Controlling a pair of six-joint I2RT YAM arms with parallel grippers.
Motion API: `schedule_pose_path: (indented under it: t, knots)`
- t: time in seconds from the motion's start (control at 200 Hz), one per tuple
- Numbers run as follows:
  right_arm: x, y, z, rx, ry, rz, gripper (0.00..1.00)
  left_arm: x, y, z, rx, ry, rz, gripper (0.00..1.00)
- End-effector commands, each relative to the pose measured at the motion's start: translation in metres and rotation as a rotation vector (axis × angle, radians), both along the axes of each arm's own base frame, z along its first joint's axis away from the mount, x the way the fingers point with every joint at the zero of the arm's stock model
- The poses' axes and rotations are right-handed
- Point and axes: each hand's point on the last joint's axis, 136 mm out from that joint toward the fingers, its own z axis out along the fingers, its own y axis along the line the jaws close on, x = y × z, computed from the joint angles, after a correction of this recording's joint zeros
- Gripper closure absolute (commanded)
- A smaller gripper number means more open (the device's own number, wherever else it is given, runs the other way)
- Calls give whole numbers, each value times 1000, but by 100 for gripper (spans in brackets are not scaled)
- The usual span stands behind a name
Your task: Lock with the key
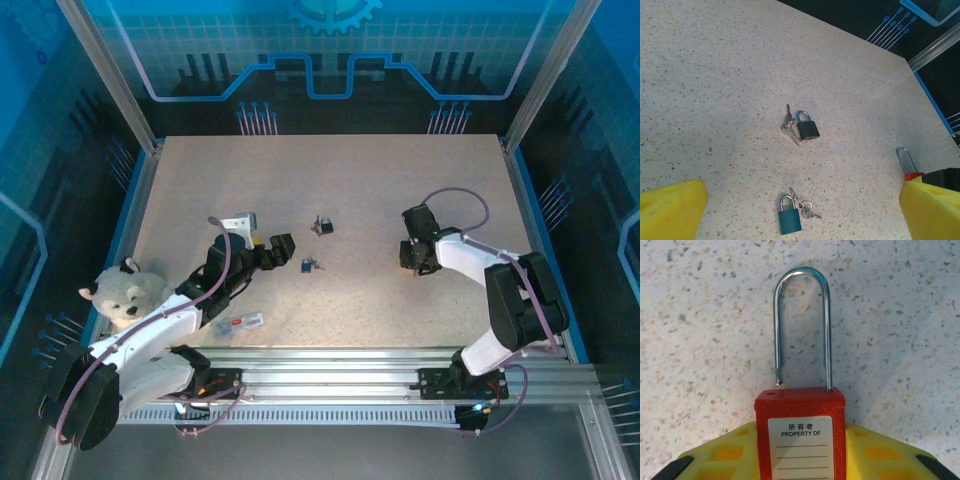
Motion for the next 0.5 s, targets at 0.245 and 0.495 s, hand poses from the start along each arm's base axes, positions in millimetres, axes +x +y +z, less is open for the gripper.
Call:
schedule_pose_path:
  t: [0.245, 0.495]
  knots:
    - [-1, 56, 48, 130, -175, 220, 80, 4, -3, 8, -16, -13, -7, 1]
    - [-21, 107, 79, 305, -284, 413, 80, 4, -7, 5, -40, 4, -16, 1]
